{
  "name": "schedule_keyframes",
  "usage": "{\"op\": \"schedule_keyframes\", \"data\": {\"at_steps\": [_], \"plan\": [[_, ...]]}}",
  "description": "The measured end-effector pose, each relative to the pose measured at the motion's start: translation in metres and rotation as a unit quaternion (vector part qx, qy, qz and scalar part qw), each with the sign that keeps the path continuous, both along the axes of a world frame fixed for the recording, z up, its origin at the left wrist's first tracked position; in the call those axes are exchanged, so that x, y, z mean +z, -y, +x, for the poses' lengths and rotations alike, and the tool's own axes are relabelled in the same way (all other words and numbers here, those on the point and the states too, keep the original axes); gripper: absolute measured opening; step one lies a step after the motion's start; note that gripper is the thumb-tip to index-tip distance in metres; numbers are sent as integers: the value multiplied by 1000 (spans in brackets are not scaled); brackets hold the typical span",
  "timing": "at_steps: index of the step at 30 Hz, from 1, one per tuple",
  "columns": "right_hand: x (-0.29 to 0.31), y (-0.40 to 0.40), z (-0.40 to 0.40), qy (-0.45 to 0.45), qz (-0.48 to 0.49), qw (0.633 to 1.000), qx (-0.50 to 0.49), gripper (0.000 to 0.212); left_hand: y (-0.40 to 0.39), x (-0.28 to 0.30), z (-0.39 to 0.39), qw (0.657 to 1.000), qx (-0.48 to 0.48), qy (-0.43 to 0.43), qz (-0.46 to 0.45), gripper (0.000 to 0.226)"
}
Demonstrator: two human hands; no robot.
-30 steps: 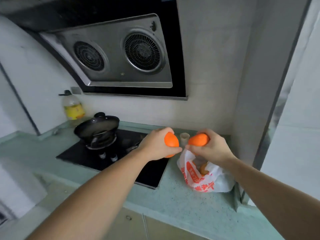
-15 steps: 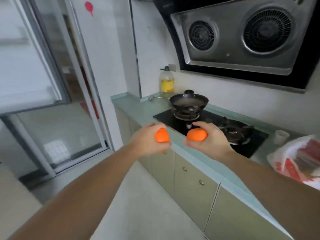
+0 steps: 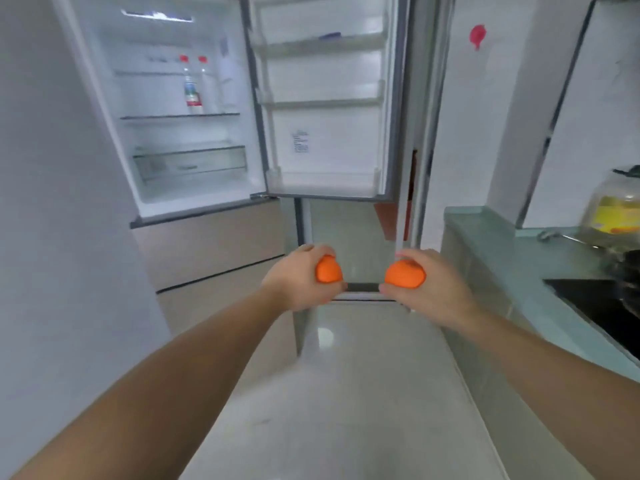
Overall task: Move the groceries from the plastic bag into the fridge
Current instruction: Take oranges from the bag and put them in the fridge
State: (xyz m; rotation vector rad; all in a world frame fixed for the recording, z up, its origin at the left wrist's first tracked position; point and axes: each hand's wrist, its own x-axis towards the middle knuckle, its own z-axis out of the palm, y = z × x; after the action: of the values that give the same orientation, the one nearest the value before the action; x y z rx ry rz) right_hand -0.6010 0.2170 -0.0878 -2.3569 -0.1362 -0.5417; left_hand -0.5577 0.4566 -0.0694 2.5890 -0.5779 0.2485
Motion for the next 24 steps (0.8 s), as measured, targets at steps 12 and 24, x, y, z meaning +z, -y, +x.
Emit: {"op": "schedule_keyframes", "data": {"at_steps": [12,24], "plan": [[118,-119,52,107,-25,965,238,45,-114,107,-58,959,242,142,-49,43],[144,-186,128,144,24,960,240,37,-180,125,18,947,265,175,-43,48]]}}
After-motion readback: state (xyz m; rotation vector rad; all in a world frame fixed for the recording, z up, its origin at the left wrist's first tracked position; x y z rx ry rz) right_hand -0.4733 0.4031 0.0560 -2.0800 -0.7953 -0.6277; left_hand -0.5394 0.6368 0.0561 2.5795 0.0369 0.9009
